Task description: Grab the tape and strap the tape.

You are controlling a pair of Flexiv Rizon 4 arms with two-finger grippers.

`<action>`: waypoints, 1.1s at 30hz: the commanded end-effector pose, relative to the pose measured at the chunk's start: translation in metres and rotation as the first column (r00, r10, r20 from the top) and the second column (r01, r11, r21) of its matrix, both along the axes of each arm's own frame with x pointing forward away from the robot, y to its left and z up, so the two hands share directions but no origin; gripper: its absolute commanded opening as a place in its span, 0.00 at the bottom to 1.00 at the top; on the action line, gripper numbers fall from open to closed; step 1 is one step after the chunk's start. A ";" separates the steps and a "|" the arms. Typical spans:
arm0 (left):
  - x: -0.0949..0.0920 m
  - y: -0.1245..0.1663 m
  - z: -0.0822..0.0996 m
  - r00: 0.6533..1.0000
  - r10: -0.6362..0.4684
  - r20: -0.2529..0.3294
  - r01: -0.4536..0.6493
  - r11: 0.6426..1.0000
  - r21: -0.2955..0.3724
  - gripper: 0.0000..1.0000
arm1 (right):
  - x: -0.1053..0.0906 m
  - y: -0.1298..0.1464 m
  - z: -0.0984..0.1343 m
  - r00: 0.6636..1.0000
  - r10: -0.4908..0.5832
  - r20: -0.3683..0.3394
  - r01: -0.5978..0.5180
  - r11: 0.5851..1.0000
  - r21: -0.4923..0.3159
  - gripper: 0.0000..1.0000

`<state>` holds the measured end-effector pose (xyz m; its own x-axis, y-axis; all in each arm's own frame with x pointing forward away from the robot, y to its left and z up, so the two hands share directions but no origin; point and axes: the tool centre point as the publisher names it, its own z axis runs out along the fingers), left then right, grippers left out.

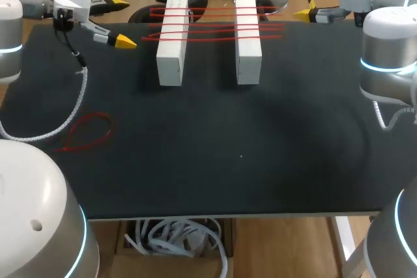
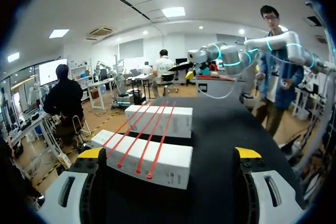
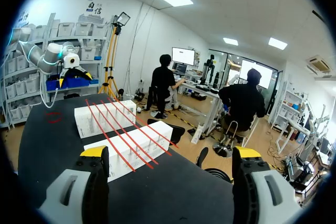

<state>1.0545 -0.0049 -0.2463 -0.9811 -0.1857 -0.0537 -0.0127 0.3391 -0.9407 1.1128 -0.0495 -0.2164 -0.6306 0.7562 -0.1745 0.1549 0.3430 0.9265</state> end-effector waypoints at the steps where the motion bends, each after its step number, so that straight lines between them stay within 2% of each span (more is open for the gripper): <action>1: 0.023 0.001 -0.019 0.979 -0.188 -0.081 0.186 0.982 -0.023 0.66 | 0.001 0.000 0.000 1.000 0.001 -0.001 -0.001 1.000 -0.001 1.00; 3: 0.025 0.002 -0.025 0.978 -0.191 -0.082 0.189 0.981 -0.032 0.52 | 0.001 0.000 0.000 1.000 0.001 -0.001 -0.001 1.000 -0.001 1.00; 6: 0.027 0.002 -0.032 0.978 -0.194 -0.076 0.191 0.981 -0.045 0.42 | 0.001 0.000 0.000 1.000 0.001 -0.001 -0.001 1.000 -0.001 1.00; 13: 0.032 -0.002 -0.045 0.975 -0.214 -0.063 0.211 0.976 -0.062 0.49 | 0.001 0.000 0.000 1.000 0.001 -0.001 -0.001 1.000 -0.001 1.00; 15: 0.034 -0.003 -0.047 0.974 -0.219 -0.062 0.215 0.974 -0.063 0.55 | 0.001 0.000 0.000 1.000 0.001 -0.001 -0.001 1.000 -0.001 1.00; 16: 0.034 -0.003 -0.048 0.974 -0.220 -0.059 0.216 0.974 -0.067 0.47 | 0.001 0.000 0.000 1.000 0.001 -0.001 -0.001 1.000 -0.001 1.00; 22: 0.037 -0.008 -0.056 0.971 -0.227 -0.070 0.222 0.972 -0.075 0.49 | 0.001 0.000 0.000 1.000 0.001 -0.001 -0.001 1.000 -0.001 1.00; 33: 0.038 -0.011 -0.063 0.970 -0.231 -0.079 0.224 0.970 -0.091 0.38 | 0.001 0.000 0.000 1.000 0.001 -0.001 -0.001 1.000 -0.001 1.00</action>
